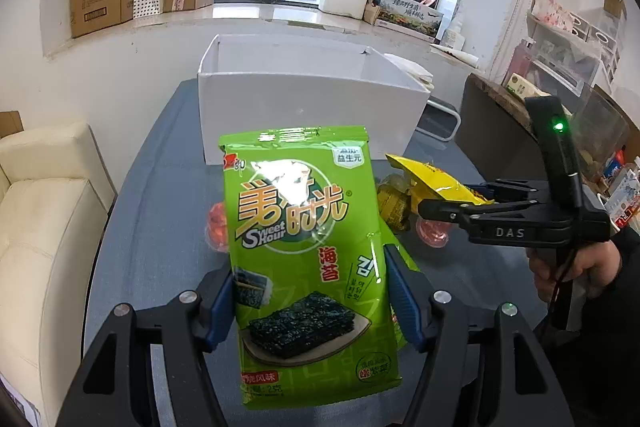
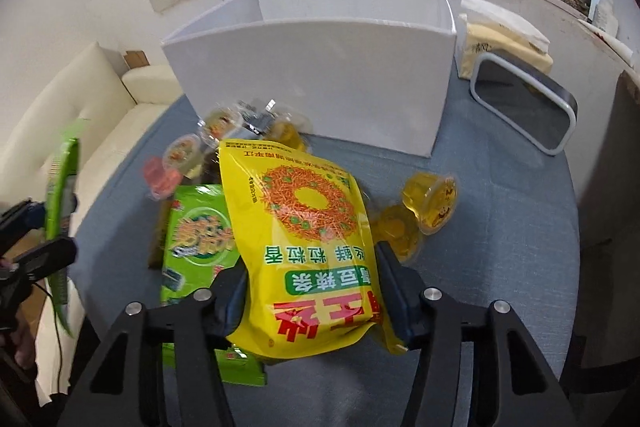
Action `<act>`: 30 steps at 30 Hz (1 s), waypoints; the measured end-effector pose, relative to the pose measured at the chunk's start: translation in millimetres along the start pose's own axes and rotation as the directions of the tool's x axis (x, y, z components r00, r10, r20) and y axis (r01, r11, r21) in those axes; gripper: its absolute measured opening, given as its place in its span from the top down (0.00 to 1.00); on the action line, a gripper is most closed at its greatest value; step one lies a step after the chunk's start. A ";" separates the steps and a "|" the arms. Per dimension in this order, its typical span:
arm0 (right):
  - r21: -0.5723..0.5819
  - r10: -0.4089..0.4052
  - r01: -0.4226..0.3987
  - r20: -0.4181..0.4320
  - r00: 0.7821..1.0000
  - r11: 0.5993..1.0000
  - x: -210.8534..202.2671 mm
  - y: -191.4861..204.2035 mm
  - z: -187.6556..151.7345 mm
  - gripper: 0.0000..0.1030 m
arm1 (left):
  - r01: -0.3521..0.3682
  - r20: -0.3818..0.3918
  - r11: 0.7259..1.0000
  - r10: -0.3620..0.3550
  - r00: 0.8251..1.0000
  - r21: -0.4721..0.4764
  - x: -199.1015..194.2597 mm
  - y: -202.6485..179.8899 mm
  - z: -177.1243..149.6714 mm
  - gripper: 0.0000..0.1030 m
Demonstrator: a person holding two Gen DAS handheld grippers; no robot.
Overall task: Organize snacks
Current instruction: 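Carry the green pack and yellow pouch into the white box and release both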
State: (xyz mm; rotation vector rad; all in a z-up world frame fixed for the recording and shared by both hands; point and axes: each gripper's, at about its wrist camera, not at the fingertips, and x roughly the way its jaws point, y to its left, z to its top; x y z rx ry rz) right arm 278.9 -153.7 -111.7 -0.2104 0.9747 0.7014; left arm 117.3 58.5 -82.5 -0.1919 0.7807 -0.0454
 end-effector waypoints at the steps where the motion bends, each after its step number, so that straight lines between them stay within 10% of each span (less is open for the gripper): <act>1: -0.003 0.003 -0.003 0.015 1.000 1.000 -5.2 1.6 2.0 0.40 | -0.006 0.008 1.000 0.006 1.000 0.007 -0.7 -0.8 3.0 0.31; 17: -0.014 -0.052 0.057 0.228 0.972 0.998 -71.5 4.7 89.2 0.40 | -0.041 0.139 0.995 0.028 0.990 0.093 18.4 3.5 133.9 0.30; 30: 0.007 -0.145 0.148 0.258 0.955 0.989 -30.7 -13.8 207.2 0.37 | -0.096 0.077 0.991 0.089 0.993 0.098 111.9 34.5 248.0 0.30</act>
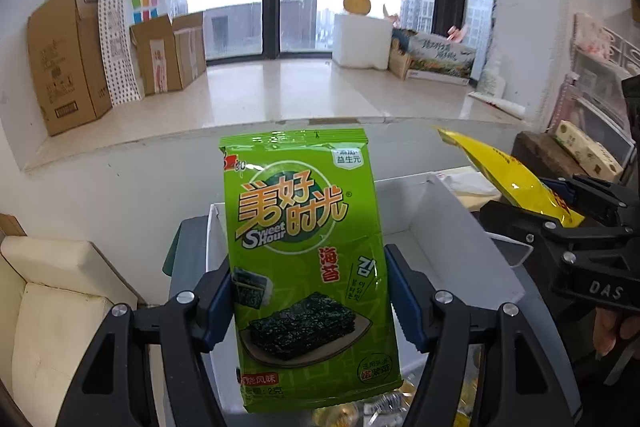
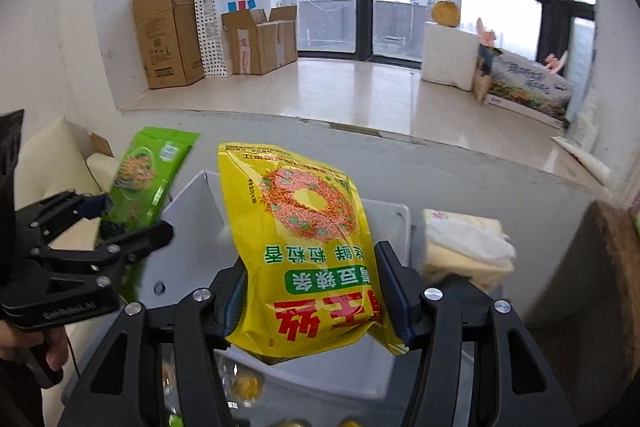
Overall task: Organize snacks
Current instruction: 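Carry the green pack and yellow pouch into the white box and release both, then grasp the second green seaweed pack with the left gripper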
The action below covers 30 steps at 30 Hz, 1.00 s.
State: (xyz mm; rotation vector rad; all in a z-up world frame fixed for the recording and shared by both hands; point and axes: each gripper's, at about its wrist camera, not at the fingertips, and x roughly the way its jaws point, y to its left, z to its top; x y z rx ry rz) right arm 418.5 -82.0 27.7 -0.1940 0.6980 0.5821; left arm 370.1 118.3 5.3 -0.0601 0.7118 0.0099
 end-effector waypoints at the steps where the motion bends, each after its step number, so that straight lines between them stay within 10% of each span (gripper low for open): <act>1: -0.004 -0.002 0.002 -0.002 1.000 1.000 7.6 0.8 3.0 0.35 | -0.008 -0.011 1.000 0.008 1.000 -0.001 9.0 2.6 2.5 0.30; 5: -0.054 -0.042 0.042 -0.006 0.999 0.998 28.0 8.3 5.3 0.09 | -0.038 -0.040 0.999 0.038 0.999 -0.002 30.4 10.1 -0.7 0.00; 10: -0.161 -0.149 0.148 0.005 0.989 0.976 34.5 18.9 -4.5 0.06 | -0.022 -0.055 0.998 0.018 0.998 -0.060 38.9 25.4 -15.2 0.00; 30: 0.020 -0.005 0.004 0.093 0.996 1.000 -52.1 -8.5 -56.1 0.00 | -0.023 0.034 0.999 0.022 0.999 0.049 -65.6 -20.2 -62.3 0.00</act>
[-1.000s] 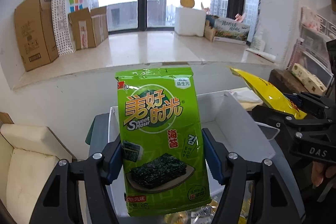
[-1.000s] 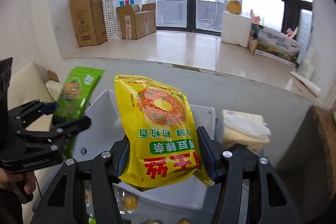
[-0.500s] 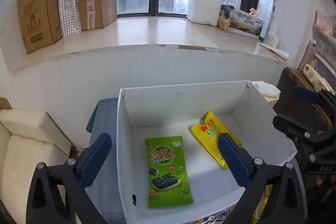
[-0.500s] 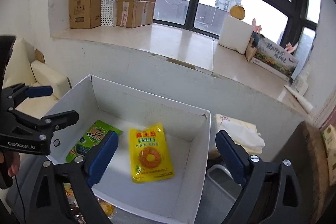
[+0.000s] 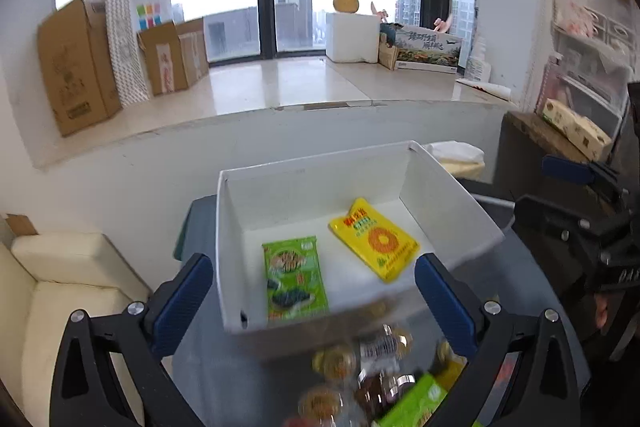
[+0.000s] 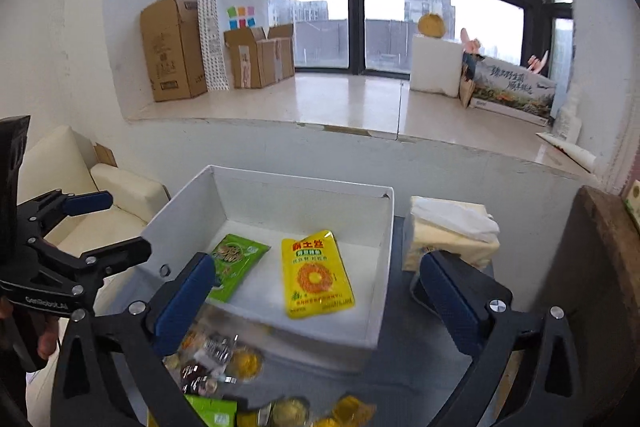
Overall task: Organize snacks
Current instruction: 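Grasp the second green seaweed pack with the left gripper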
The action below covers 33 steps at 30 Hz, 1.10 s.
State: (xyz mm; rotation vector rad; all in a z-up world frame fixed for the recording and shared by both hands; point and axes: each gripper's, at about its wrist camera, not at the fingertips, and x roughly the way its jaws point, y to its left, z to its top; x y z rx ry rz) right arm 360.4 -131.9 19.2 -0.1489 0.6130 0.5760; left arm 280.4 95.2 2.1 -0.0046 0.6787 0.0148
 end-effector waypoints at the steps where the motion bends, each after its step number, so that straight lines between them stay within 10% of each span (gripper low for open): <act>1: 0.009 0.011 -0.011 0.009 1.000 1.000 -9.0 -0.5 -6.8 0.00 | 0.002 0.008 1.000 -0.002 1.000 -0.012 -12.2 -4.3 -10.0 0.00; 15: 0.090 0.079 -0.080 0.008 0.997 0.993 -95.0 9.2 -120.1 0.00 | 0.028 -0.016 0.997 -0.029 0.999 -0.069 -92.8 -52.1 -129.6 0.00; 33: 0.096 0.020 0.002 -0.226 0.974 0.995 4.6 -0.1 -187.1 0.00 | -0.007 -0.088 0.996 -0.002 0.996 -0.094 -85.1 -53.0 -158.8 0.00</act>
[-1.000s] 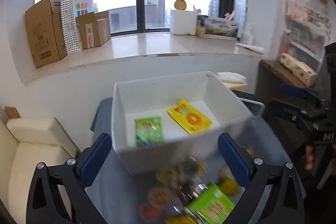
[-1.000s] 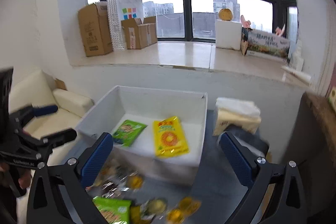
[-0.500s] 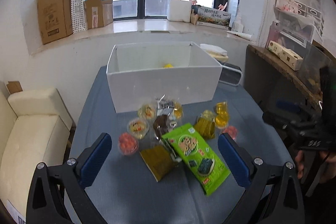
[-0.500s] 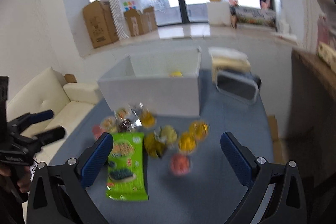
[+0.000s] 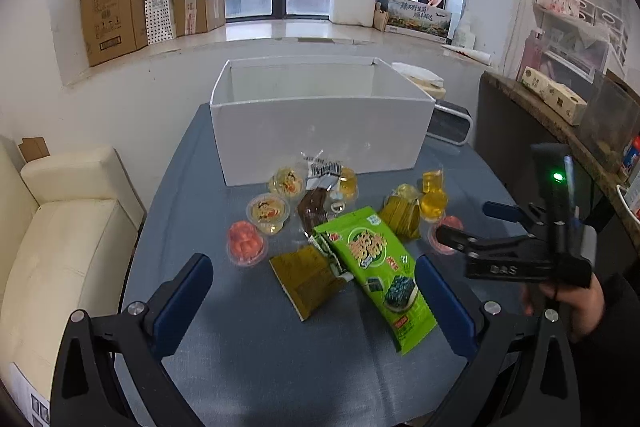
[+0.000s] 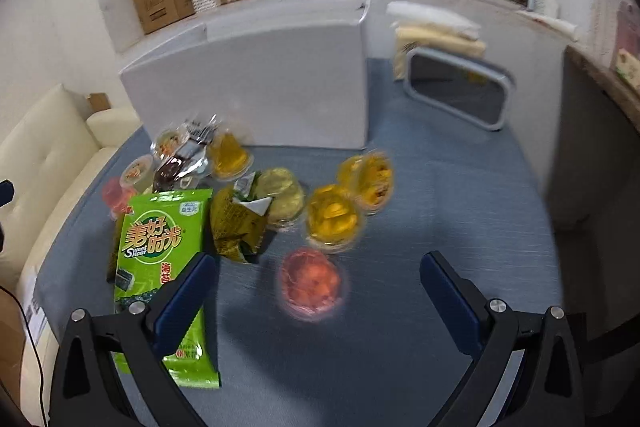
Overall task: Organize snacks
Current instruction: 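Grasp the second green seaweed pack with the left gripper, then lift the green pack into the white box and open the left gripper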
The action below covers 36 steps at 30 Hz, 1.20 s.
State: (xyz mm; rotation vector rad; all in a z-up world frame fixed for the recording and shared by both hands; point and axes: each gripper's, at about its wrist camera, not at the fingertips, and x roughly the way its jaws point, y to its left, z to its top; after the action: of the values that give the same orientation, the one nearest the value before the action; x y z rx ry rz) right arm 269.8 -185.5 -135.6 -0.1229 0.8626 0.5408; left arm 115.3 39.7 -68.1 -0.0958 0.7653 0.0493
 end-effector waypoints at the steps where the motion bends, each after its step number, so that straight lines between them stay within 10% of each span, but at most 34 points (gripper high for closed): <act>1: -0.002 -0.006 0.006 -0.008 1.000 1.000 3.9 0.6 0.4 0.03 | -0.005 -0.007 1.000 0.005 1.000 -0.005 1.5 1.4 -1.7 0.00; 4: -0.015 -0.020 0.020 -0.040 0.999 1.000 13.8 1.8 0.5 0.56 | -0.013 -0.022 1.000 0.013 1.000 -0.018 5.2 6.5 -5.3 0.00; 7: -0.033 -0.035 0.032 -0.073 0.997 0.999 21.5 2.8 -1.8 0.66 | -0.013 -0.038 0.999 0.011 0.999 -0.037 10.2 12.5 -8.6 0.00; 21: -0.014 0.015 -0.015 0.017 1.000 1.000 -32.1 -12.3 -9.2 0.67 | 0.043 -0.091 0.997 -0.048 0.995 -0.062 33.0 -11.1 -14.5 0.00; 36: 0.017 0.026 -0.027 0.078 0.997 0.999 -87.4 -42.6 -31.3 0.67 | -0.202 -0.192 0.979 0.204 0.960 0.033 121.0 -99.1 -15.9 0.00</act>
State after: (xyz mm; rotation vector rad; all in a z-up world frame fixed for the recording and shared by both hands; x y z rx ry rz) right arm 223.5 -267.1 -95.2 -0.0730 0.7941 0.5590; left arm 199.3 -59.4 -156.5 -0.0092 0.9691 0.2335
